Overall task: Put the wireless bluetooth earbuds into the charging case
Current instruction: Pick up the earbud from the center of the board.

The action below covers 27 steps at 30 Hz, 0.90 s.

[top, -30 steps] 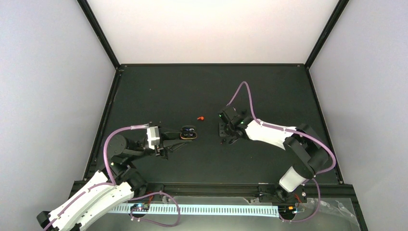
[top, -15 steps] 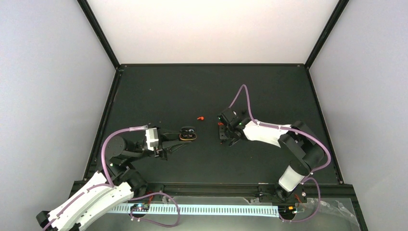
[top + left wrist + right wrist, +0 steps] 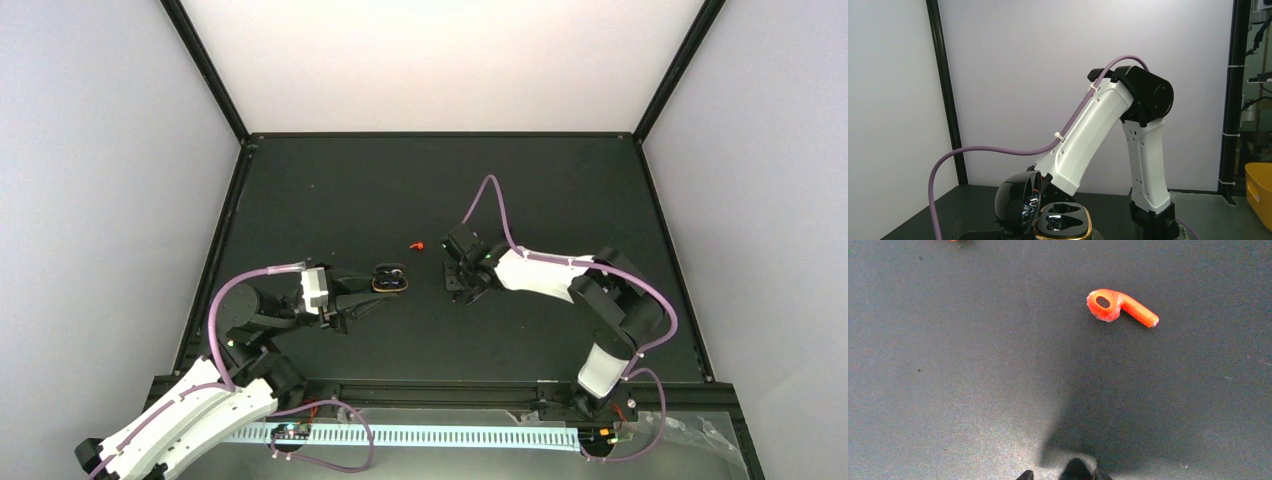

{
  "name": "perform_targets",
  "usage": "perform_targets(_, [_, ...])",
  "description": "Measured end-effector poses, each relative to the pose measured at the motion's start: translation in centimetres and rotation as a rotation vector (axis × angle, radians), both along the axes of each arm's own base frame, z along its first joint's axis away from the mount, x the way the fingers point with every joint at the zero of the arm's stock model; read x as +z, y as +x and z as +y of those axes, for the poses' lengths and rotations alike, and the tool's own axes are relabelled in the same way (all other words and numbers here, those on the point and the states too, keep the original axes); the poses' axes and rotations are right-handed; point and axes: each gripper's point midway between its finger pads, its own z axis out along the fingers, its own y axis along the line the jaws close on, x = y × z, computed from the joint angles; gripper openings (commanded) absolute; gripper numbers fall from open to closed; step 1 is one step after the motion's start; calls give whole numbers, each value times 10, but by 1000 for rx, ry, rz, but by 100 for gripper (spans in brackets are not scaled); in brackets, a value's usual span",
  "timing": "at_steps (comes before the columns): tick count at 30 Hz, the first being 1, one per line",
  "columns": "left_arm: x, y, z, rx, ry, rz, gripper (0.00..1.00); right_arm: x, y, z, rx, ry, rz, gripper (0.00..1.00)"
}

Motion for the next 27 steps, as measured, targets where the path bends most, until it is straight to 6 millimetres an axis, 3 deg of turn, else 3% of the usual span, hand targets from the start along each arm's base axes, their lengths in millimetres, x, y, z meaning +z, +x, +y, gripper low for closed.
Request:
perform_targets(9, [0, 1, 0, 4, 0, 0, 2, 4, -1, -10, 13, -92, -18, 35])
perform_targets(14, [0, 1, 0, 4, 0, 0, 2, 14, -2, 4, 51, -108, -43, 36])
perform_targets(18, [0, 1, 0, 5, -1, 0, 1, 10, -4, 11, 68, -130, -33, 36])
perform_targets(27, [2, 1, 3, 18, -9, -4, 2, 5, -4, -1, 12, -220, -21, 36])
